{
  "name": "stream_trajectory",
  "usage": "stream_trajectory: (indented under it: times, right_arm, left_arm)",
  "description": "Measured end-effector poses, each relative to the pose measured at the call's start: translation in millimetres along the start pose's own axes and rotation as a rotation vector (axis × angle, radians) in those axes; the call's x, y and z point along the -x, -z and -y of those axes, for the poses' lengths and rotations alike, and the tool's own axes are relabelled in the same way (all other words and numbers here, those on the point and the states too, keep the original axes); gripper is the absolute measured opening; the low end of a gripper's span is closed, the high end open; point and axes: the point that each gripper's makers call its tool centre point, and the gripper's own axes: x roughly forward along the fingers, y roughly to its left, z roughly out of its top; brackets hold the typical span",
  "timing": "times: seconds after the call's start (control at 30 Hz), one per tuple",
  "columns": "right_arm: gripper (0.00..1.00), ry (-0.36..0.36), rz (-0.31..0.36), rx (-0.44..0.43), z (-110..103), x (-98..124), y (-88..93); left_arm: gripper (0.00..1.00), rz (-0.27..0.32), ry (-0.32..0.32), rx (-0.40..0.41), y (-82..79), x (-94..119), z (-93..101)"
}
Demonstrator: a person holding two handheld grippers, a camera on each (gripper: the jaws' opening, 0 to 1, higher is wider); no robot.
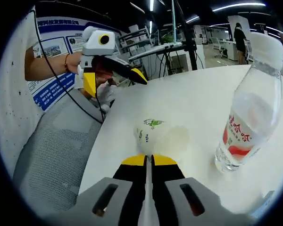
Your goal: Arrange the tabletop items into an orderly group along one side of the table until the central work area is clear of visible clutter.
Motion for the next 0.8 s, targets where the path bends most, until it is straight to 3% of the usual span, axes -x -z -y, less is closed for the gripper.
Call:
stream_trajectory:
  times: [0.37,0.8]
  right_arm:
    - [0.0,-0.04,-0.058,0.055,-18.0,4.7,-1.4]
    - [0.0,0.032,-0.15,0.166,-22.0,48.0,0.0]
  left_arm:
    - [0.71,0.012,0.004,-0.008,-2.4,1.2,4.0]
    - [0.7,0.035,0.032,-0.027,-10.1,-6.1,16.0]
